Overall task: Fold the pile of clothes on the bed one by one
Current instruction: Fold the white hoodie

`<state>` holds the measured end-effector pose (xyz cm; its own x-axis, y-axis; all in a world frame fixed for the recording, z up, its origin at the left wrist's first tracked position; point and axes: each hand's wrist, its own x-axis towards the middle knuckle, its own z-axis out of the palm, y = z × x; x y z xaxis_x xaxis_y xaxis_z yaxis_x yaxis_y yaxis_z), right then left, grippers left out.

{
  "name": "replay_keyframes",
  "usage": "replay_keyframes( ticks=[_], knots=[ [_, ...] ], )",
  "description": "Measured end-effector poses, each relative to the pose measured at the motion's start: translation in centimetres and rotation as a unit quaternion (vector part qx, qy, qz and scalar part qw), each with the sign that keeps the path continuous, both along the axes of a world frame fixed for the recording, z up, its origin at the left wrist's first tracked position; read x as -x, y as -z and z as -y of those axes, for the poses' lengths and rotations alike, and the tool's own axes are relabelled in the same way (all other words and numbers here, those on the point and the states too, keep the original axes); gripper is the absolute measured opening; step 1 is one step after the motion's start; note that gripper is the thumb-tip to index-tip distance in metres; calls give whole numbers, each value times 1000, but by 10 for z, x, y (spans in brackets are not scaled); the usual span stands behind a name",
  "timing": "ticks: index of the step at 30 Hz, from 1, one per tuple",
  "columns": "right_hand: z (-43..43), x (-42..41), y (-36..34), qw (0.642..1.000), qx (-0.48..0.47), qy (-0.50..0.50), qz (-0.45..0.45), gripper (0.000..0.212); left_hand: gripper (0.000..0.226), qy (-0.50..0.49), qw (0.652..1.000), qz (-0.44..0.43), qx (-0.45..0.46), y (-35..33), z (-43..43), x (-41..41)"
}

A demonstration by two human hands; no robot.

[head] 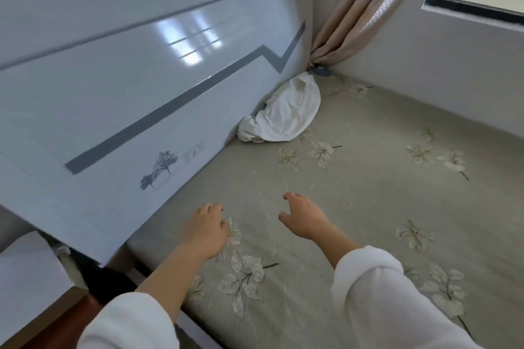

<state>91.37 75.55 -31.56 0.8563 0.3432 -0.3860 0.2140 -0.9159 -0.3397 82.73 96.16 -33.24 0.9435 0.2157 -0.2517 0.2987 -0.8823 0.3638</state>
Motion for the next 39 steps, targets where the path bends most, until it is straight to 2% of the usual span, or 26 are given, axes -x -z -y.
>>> replay_keyframes(
  ticks=[6,12,15,22,24,27,29,30,31,32,33,34,35,39],
  knots=[
    [-48,-75,61,999,5,42,-14,53,43,-2,998,-39,45,64,-52,-83],
    [-88,-129,153,995,25,90,-48,53,55,20,992,-114,48,158,-94,-154],
    [-104,-167,194,993,22,108,-45,53,58,35,995,-95,18,213,-120,-193],
    [-147,-275,257,989,-13,138,57,54,56,72,997,10,-20,303,-140,-296],
    [-160,-309,268,983,-43,141,105,60,59,61,996,55,-36,315,-139,-300],
    [-181,-367,278,961,-62,165,211,77,63,55,995,74,-23,326,-141,-304],
    [-193,-399,283,960,-46,157,227,85,63,49,996,79,-13,329,-142,-303],
    [-196,-412,285,965,-9,127,229,81,63,46,996,82,-8,330,-142,-302],
    [-198,-422,289,969,27,88,228,68,62,43,996,80,-3,330,-142,-302],
    [-198,-429,292,973,41,54,220,47,62,42,996,80,1,331,-143,-302],
    [-198,-432,294,977,14,53,208,25,62,42,996,81,3,332,-144,-303],
    [-197,-432,293,977,-38,80,192,13,62,42,996,82,5,333,-145,-303],
    [-194,-429,292,972,-80,118,186,19,62,41,996,84,8,333,-146,-304],
    [-136,-377,290,927,-49,322,188,49,64,38,995,91,6,333,-146,-305]
  ],
)
